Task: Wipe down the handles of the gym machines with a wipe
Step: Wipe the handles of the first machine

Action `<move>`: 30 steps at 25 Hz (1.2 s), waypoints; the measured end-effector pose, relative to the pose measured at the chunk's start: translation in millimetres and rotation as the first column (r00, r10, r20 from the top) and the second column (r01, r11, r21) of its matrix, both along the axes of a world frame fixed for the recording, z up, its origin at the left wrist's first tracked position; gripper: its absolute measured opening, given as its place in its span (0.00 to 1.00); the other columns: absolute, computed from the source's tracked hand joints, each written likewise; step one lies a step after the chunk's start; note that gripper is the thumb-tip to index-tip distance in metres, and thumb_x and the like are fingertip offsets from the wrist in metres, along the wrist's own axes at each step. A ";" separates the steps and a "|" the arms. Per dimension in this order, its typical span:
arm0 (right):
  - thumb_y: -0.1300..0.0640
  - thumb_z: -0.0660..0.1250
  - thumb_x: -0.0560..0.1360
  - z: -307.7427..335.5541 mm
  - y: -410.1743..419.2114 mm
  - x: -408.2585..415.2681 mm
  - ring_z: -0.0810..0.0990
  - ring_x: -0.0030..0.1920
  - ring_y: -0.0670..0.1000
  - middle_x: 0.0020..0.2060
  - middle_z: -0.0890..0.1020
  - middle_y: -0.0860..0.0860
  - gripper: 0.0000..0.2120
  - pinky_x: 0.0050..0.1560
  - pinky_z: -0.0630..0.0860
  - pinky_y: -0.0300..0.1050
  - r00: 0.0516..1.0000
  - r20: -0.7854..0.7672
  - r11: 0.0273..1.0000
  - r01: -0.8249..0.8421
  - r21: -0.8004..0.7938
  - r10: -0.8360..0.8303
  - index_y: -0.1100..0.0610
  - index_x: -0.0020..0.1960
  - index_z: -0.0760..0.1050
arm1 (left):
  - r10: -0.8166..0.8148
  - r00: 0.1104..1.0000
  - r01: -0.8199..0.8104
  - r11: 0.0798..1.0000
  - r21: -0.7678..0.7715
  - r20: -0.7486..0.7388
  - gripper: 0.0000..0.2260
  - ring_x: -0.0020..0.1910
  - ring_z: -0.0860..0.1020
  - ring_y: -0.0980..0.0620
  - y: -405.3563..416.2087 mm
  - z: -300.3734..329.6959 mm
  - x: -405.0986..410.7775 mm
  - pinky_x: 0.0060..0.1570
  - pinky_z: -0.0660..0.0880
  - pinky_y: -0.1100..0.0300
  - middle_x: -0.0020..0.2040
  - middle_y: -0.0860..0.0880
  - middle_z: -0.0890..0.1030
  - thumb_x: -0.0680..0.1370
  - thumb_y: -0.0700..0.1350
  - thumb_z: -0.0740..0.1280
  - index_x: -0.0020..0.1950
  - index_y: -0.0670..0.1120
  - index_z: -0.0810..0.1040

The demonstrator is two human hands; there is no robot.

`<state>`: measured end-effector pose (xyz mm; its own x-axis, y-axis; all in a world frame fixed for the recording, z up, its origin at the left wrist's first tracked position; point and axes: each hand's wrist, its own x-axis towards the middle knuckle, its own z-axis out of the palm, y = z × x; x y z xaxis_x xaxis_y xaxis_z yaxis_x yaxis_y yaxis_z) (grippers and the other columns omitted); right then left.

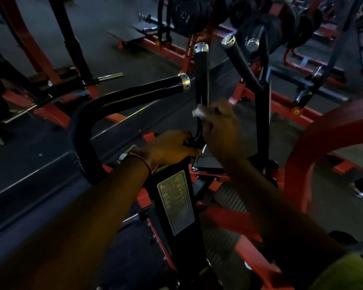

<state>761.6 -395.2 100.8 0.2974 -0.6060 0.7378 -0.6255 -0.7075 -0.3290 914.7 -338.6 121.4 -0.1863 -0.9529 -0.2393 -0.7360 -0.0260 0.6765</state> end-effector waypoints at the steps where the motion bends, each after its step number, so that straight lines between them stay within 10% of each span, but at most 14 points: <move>1: 0.57 0.65 0.79 19.1 -16.9 6.1 0.70 0.45 0.40 0.45 0.78 0.56 0.10 0.45 0.64 0.25 1.000 0.024 0.999 -0.004 -0.038 0.005 0.60 0.49 0.83 | -0.004 1.000 0.004 1.000 -0.026 0.004 0.15 0.51 0.80 0.54 1.1 0.1 -0.5 0.51 0.77 0.58 0.55 0.51 0.82 0.79 0.56 0.68 0.61 0.50 0.79; 15: 0.64 0.70 0.72 52.6 -68.9 18.9 0.82 0.43 0.49 0.42 0.84 0.51 0.09 0.47 0.77 0.42 0.934 0.328 0.986 0.161 -0.043 -0.138 0.53 0.47 0.86 | -0.064 0.986 0.107 0.951 -0.291 0.154 0.13 0.45 0.82 0.46 -12.3 -8.9 -18.0 0.41 0.74 0.57 0.46 0.45 0.83 0.81 0.52 0.65 0.55 0.43 0.79; 22: 0.60 0.73 0.75 -5.2 -42.1 2.2 0.85 0.45 0.49 0.43 0.86 0.53 0.05 0.49 0.80 0.45 0.783 0.620 0.976 -0.094 0.197 -0.049 0.61 0.49 0.85 | 0.083 0.973 -0.113 0.986 -0.126 -0.217 0.15 0.47 0.79 0.57 -31.2 -4.1 -24.5 0.41 0.70 0.70 0.51 0.54 0.80 0.80 0.51 0.67 0.66 0.49 0.75; 27: 0.60 0.70 0.77 39.1 -90.8 32.7 0.83 0.40 0.58 0.39 0.84 0.62 0.06 0.48 0.80 0.57 0.416 0.897 0.677 -0.619 0.398 -0.147 0.61 0.50 0.84 | 0.133 0.921 -0.144 0.990 0.000 -0.366 0.16 0.54 0.81 0.52 -32.5 -8.1 -17.8 0.54 0.77 0.58 0.57 0.51 0.82 0.79 0.51 0.69 0.67 0.52 0.75; 30: 0.56 0.65 0.80 38.4 -97.1 34.7 0.82 0.38 0.50 0.38 0.84 0.53 0.07 0.46 0.79 0.44 0.374 0.874 0.430 -0.764 0.480 -0.311 0.56 0.52 0.81 | 0.165 0.878 -0.153 0.986 0.064 -0.449 0.12 0.51 0.83 0.52 -32.9 -10.9 -12.7 0.52 0.79 0.57 0.54 0.51 0.84 0.79 0.49 0.70 0.62 0.51 0.77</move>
<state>796.3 -492.3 139.2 0.1870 -0.9785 -0.0875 0.4793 0.1686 -0.8613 902.0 -371.6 110.5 -0.1265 -0.9734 -0.1909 -0.3360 -0.1390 0.9316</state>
